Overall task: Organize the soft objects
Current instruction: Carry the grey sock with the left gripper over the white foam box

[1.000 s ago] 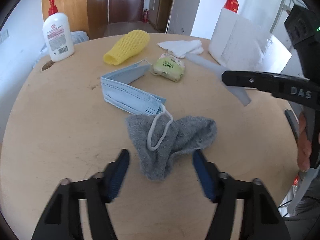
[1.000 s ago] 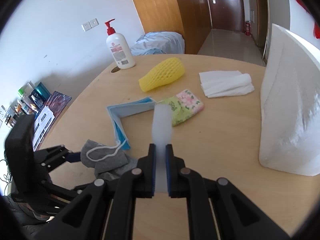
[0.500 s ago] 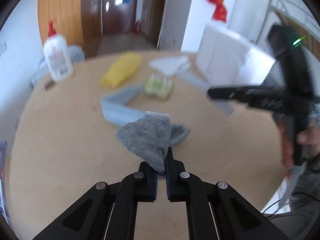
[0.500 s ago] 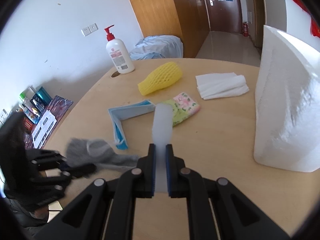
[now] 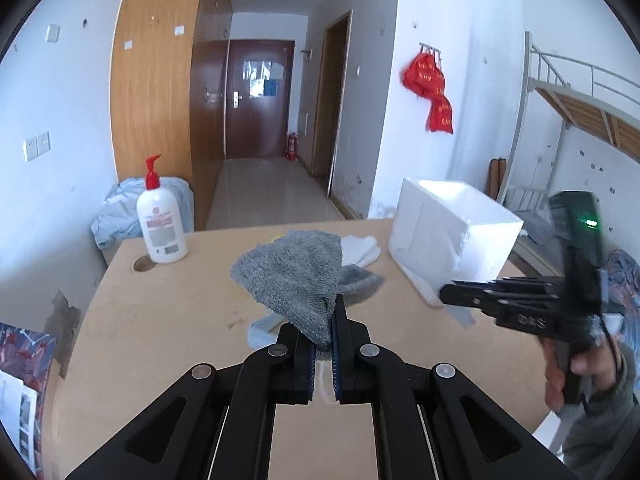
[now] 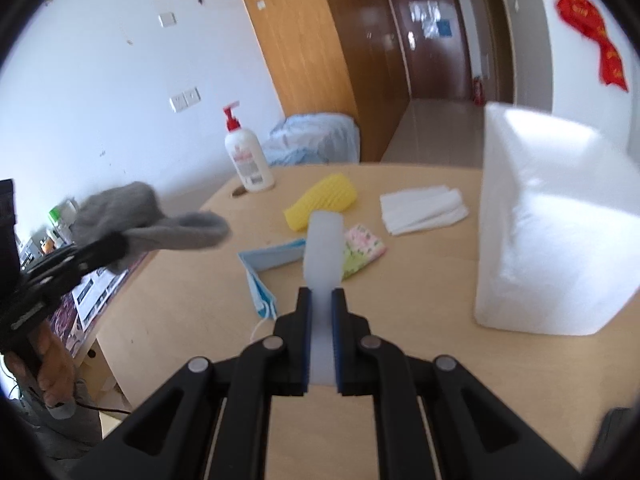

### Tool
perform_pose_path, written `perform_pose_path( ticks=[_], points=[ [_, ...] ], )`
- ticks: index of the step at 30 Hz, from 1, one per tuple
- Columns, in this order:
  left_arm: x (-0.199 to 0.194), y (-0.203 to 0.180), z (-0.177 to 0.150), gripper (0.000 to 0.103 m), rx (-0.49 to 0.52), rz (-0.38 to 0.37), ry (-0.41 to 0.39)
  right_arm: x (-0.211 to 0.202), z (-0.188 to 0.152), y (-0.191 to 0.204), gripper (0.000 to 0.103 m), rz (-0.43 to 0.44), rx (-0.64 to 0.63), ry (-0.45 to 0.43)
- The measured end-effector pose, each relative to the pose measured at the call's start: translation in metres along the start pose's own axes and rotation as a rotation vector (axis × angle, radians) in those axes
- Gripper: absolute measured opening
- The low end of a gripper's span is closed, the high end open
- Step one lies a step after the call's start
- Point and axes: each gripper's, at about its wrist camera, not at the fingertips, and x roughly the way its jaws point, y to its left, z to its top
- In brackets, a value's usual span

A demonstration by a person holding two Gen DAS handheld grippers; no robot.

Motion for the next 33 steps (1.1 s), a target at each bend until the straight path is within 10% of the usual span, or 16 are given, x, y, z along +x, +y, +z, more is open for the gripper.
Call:
perform_pose_path(
  ticks=[33],
  points=[
    [0.093, -0.139, 0.081, 0.007, 0.096, -0.221, -0.030, -0.104, 0.011, -0.077, 0.011, -0.249, 0.119, -0.220]
  ],
)
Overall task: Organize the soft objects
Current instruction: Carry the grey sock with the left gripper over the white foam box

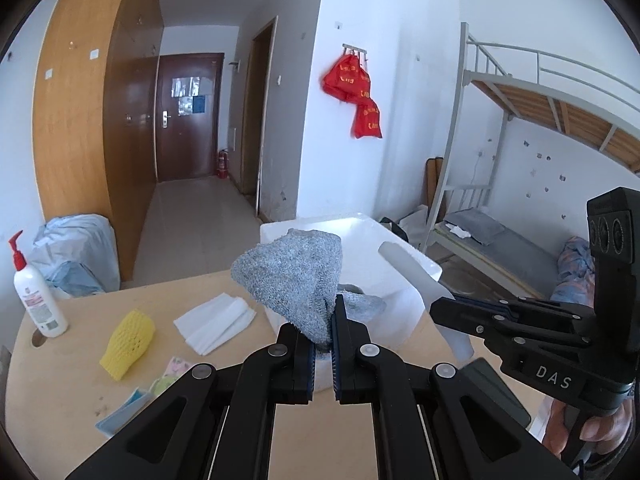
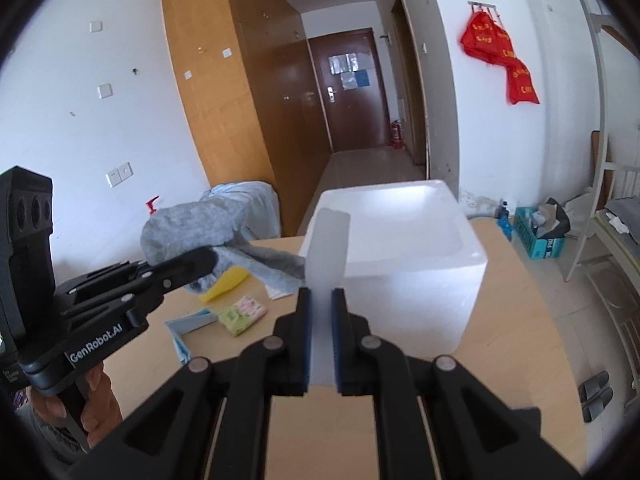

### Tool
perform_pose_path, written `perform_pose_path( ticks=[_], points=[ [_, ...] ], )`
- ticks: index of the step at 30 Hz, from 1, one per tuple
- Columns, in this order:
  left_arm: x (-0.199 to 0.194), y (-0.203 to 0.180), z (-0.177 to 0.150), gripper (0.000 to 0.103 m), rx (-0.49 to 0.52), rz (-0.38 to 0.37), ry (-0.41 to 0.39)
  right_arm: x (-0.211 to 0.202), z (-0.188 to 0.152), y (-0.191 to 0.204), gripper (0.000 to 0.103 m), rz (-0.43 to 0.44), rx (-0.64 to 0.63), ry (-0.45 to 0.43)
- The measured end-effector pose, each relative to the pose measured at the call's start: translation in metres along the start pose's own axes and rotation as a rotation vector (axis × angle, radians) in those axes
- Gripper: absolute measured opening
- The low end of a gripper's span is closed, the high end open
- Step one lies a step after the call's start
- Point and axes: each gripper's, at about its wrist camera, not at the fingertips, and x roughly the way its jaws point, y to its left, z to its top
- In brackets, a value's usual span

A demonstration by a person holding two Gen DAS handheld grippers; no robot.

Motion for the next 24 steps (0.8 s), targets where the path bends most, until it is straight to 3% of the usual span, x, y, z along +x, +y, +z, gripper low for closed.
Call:
perform_pose_path(
  ticks=[13, 24],
  points=[
    [0.040, -0.004, 0.031, 0.007, -0.001, -0.023, -0.001, 0.014, 0.025, -0.028, 0.011, -0.057, 0.018, -0.005],
    [0.094, 0.001, 0.052, 0.007, -0.020, -0.076, 0.071, 0.042, 0.050, -0.049, 0.011, -0.091, 0.032, 0.020]
  ],
)
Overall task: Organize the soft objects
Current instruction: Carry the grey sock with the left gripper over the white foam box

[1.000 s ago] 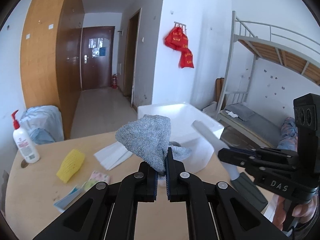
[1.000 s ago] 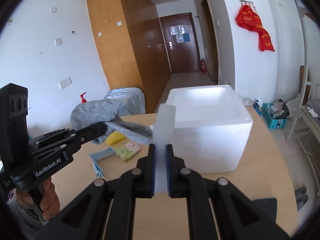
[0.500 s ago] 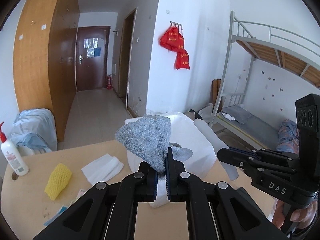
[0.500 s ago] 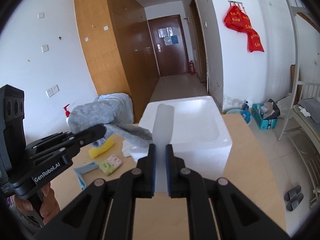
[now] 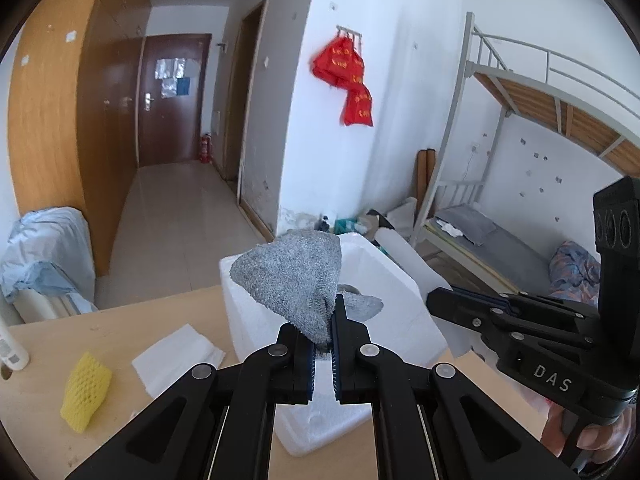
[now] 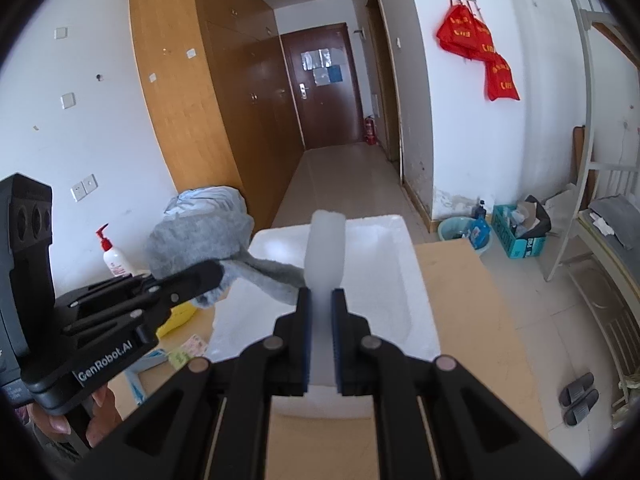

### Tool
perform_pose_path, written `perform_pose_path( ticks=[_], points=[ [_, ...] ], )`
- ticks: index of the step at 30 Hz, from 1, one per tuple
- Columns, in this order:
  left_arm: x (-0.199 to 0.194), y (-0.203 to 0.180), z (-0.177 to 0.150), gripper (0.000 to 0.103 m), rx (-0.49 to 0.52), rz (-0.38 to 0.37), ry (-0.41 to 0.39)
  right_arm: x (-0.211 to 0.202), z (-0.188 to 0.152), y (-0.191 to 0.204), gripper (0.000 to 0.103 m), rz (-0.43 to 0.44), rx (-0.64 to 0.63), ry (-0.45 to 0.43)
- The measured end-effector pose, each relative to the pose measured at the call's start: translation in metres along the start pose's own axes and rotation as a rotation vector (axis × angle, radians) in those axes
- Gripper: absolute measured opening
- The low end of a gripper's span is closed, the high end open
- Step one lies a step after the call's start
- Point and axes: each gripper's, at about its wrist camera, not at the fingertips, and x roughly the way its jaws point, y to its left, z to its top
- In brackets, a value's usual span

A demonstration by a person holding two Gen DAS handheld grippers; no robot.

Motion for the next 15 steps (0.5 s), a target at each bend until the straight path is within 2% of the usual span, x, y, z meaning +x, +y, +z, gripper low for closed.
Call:
perform_pose_path(
  ticks=[5, 15],
  points=[
    [0.029, 0.003, 0.008, 0.007, -0.003, -0.018, 0.051, 0.017, 0.004, -0.009, 0.012, -0.014, 0.011, 0.035],
    [0.053, 0.001, 0.005, 0.007, 0.030, -0.020, 0.097, 0.034, 0.003, -0.024, 0.012, -0.020, 0.042, 0.068]
  ],
)
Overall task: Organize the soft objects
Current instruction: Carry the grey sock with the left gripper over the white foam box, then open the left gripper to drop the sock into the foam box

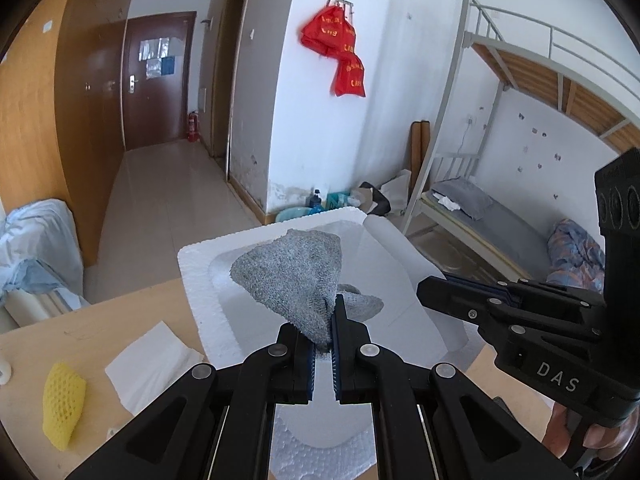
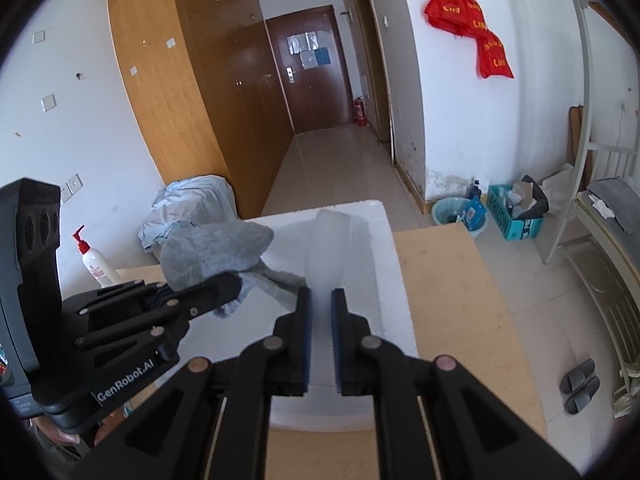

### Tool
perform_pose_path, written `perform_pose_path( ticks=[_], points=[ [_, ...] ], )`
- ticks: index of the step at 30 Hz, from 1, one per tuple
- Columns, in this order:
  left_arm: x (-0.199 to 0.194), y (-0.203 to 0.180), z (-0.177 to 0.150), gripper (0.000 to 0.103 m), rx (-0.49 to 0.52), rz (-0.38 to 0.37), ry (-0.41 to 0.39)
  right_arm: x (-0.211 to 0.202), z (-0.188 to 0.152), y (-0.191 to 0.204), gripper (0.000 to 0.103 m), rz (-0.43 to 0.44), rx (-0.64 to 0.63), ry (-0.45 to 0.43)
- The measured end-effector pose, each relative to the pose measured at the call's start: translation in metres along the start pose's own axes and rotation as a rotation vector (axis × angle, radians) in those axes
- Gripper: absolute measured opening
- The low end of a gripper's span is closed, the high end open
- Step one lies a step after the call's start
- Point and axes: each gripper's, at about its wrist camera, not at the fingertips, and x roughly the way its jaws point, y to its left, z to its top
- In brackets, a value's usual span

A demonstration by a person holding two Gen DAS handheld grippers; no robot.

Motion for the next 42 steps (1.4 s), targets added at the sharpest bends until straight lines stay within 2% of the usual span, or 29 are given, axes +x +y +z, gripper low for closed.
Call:
perform_pose_path(
  ticks=[10, 18, 19, 20, 22, 24, 37, 38, 39, 40, 42],
  points=[
    [0.001, -0.009, -0.001, 0.011, 0.054, 0.055, -0.006, 0.001, 0.002, -0.002, 0.012, 0.000, 0.005, 0.004],
    [-0.001, 0.004, -0.002, 0.012, 0.020, 0.083, 0.009, 0.003, 0.005, 0.002, 0.012, -0.001, -0.001, 0.005],
    [-0.002, 0.006, -0.002, 0.021, 0.014, 0.091, 0.004, 0.004, 0.005, 0.002, 0.012, -0.002, -0.002, 0.006],
    [-0.004, 0.007, -0.003, 0.046, 0.011, 0.091, -0.001, 0.004, 0.005, 0.002, 0.012, -0.002, -0.001, 0.007],
    [-0.010, 0.007, -0.004, 0.080, 0.005, 0.104, -0.043, 0.007, 0.006, 0.002, 0.012, -0.003, -0.003, 0.011],
    [-0.018, 0.007, -0.006, 0.081, 0.008, 0.116, -0.094, 0.008, 0.006, 0.003, 0.015, -0.005, -0.009, 0.013],
    [-0.019, 0.014, -0.005, 0.081, -0.004, 0.137, -0.077, 0.008, 0.008, 0.003, 0.028, -0.020, -0.019, -0.005],
    [-0.020, 0.014, -0.004, 0.081, -0.002, 0.135, -0.076, 0.007, 0.008, 0.002, 0.032, -0.021, -0.017, -0.009],
    [-0.020, 0.015, -0.004, 0.081, -0.003, 0.136, -0.076, 0.006, 0.008, 0.002, 0.041, -0.021, -0.016, -0.011],
    [-0.020, 0.015, -0.004, 0.081, -0.004, 0.139, -0.077, 0.005, 0.008, 0.002, 0.055, -0.024, -0.015, -0.016],
    [-0.020, 0.014, -0.004, 0.081, -0.007, 0.141, -0.077, 0.003, 0.008, 0.002, 0.065, -0.033, -0.013, -0.035]
  ],
)
